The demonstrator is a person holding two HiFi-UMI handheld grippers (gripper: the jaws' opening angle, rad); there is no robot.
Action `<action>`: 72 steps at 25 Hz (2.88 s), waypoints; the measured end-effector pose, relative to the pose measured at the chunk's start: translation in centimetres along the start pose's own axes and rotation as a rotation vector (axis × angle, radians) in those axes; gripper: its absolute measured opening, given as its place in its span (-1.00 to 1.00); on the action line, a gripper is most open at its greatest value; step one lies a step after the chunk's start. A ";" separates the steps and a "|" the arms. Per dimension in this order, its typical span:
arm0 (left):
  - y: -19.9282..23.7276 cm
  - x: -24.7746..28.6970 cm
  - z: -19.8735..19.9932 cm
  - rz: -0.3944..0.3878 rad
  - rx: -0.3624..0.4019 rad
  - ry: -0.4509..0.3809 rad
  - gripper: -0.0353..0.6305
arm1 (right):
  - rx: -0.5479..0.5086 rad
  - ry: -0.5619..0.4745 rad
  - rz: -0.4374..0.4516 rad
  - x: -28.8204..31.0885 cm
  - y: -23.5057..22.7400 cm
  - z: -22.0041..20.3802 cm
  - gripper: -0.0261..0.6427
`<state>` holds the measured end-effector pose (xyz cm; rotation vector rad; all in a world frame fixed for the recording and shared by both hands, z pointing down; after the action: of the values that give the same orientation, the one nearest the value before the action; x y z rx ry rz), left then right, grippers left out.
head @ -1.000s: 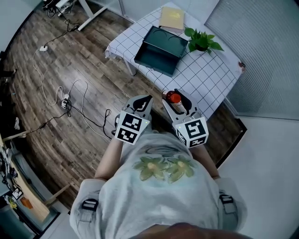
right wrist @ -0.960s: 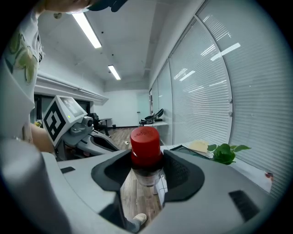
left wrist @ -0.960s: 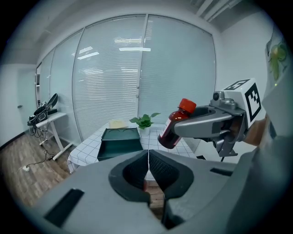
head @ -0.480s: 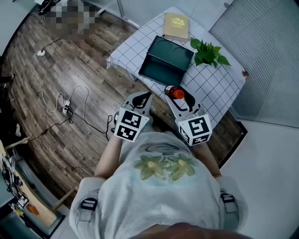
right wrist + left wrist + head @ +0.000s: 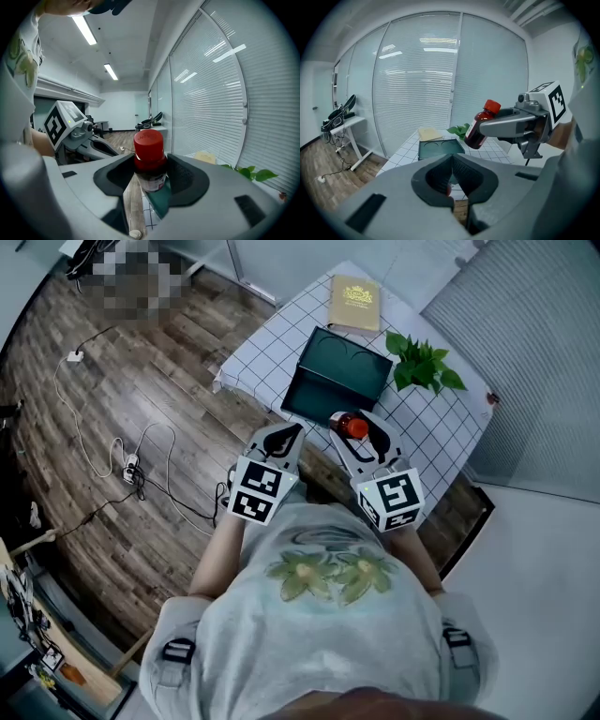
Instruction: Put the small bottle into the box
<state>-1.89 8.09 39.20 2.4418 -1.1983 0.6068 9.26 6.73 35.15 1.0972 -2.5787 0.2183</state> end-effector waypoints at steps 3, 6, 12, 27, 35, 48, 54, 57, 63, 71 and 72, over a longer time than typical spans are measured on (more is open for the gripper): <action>1.1 0.6 0.4 -0.004 0.003 0.000 -0.86 | 0.002 0.002 -0.007 1.1 -0.5 0.3 -0.28; 2.2 1.0 0.6 -0.008 0.004 0.005 -0.86 | 0.009 0.005 -0.015 2.1 -0.8 0.4 -0.28; 4.1 1.8 0.7 -0.021 0.007 0.012 -0.86 | 0.022 0.019 -0.033 4.0 -1.4 0.1 -0.27; 7.6 3.7 0.2 -0.054 0.001 0.034 -0.86 | 0.045 0.065 -0.052 7.8 -1.8 -1.1 -0.28; 8.4 4.1 -0.2 -0.073 -0.001 0.042 -0.86 | 0.055 0.078 -0.071 8.6 -1.8 -1.4 -0.27; 8.1 3.8 -1.0 -0.083 -0.004 0.069 -0.86 | 0.034 0.086 -0.071 8.7 -2.0 -1.6 -0.27; 8.4 3.9 -1.0 -0.072 -0.020 0.071 -0.86 | 0.034 0.101 -0.065 8.9 -2.5 -2.1 -0.28; 8.7 4.3 -0.9 -0.070 -0.024 0.075 -0.86 | 0.036 0.108 -0.060 9.1 -2.8 -2.4 -0.27; 9.5 5.5 -0.4 -0.069 -0.029 0.079 -0.86 | 0.054 0.118 -0.062 9.9 -3.7 -2.8 -0.28; 10.2 6.7 -0.6 -0.061 -0.044 0.091 -0.86 | 0.055 0.143 -0.052 11.0 -4.5 -3.7 -0.27; 10.3 6.8 -0.6 -0.061 -0.046 0.092 -0.86 | 0.053 0.147 -0.049 11.1 -4.6 -3.8 -0.27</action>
<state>-6.56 -2.03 44.48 2.3756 -1.0858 0.6586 6.27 -2.86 42.66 1.1179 -2.4263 0.3443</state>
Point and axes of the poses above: the fingertips, and each gripper's own axes: x forward along the fingers, y to its left, z out of its top, the point moved 4 cm from there along -x, backward along the fingers
